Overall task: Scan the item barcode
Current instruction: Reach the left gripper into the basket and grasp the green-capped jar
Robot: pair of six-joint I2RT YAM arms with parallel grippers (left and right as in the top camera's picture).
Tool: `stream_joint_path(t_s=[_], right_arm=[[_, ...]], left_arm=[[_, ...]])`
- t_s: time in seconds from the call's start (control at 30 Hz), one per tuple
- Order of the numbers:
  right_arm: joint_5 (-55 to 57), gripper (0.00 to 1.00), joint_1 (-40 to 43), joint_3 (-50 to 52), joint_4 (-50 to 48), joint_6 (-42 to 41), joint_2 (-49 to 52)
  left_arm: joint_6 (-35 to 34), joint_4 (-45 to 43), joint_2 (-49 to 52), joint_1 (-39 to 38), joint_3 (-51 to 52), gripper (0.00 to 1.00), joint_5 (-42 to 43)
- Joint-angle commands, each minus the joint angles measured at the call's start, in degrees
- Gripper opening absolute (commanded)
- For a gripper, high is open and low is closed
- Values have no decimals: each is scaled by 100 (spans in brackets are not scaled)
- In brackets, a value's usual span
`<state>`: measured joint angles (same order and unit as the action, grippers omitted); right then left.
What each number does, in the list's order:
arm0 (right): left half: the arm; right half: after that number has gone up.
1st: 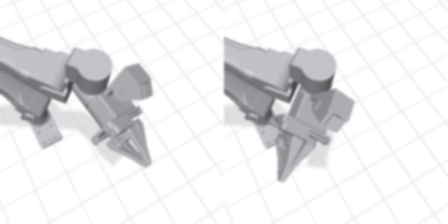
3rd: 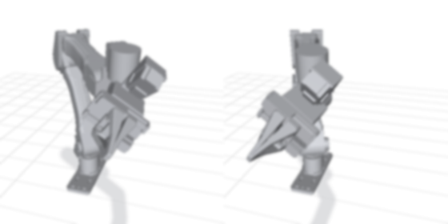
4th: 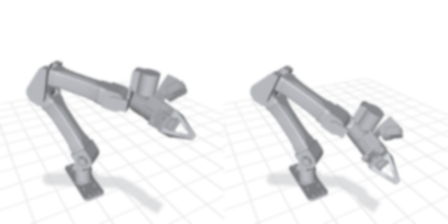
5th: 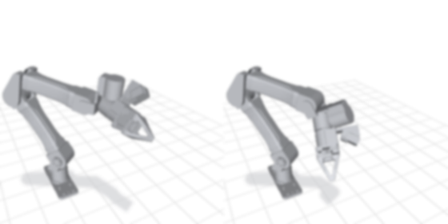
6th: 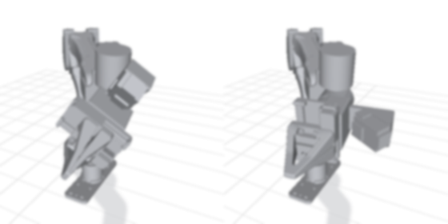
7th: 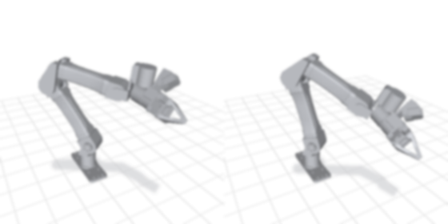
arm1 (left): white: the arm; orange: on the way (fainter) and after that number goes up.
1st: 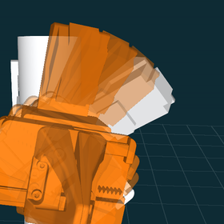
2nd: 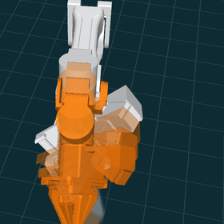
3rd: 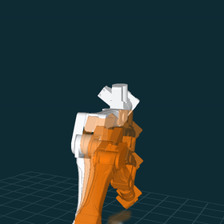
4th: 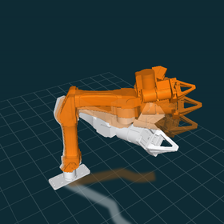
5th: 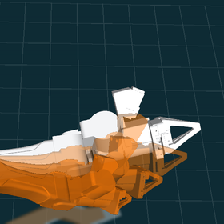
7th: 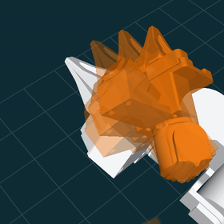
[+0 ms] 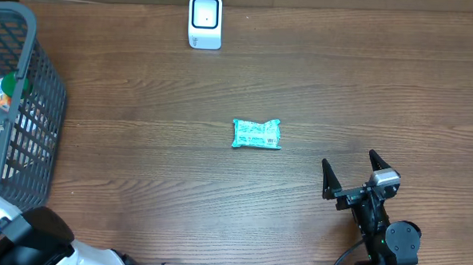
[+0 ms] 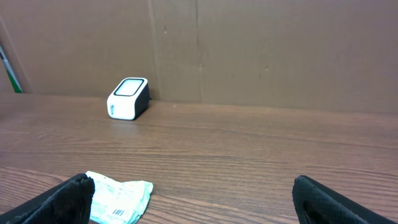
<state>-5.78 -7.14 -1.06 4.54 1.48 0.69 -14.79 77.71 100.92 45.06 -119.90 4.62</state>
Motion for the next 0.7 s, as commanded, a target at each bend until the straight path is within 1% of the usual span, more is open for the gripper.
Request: stream_joint_path(t_s=[0.0,0.13,0.2,0.3,0.37,0.43,0.5,0.53,0.6,0.63,0.67], right_arm=[[-26,100,9,59,-31,9,-52],[-26,100,9,61,-31,7,-52],[-26,100,9,61,-31,7,-52],[-26,100,9,61,-31,7,-52],[-26,100,9,61,-31,9,-52],[-26,100,9,61,-31,9,-52],[-26,100,9,61,-31,7,-52],[-26,100,9,59,-31,7,-52],[-26,100,9,59,-31,7,-52],[-26,100,9,61,-28,9,-52],[-26,100,9,59,-31,7,-52]], left_arm=[[-479,-586,-50,348,1082,93,-133],[-476,-1344,-31,444,2050,94,-380],[-542,-1521,-9,442,2321,93,-428],[-579,-1888,13,442,2715,95,-511],[-201,-2293,15,442,2949,97,-483],[131,-2538,48,439,2975,94,-262],[704,-2983,83,424,2975,90,514],[804,-3158,87,400,2973,89,682],[1008,-3379,96,269,2968,89,640],[1123,-3467,98,160,2968,90,483],[1259,-3617,101,-52,2968,91,57]])
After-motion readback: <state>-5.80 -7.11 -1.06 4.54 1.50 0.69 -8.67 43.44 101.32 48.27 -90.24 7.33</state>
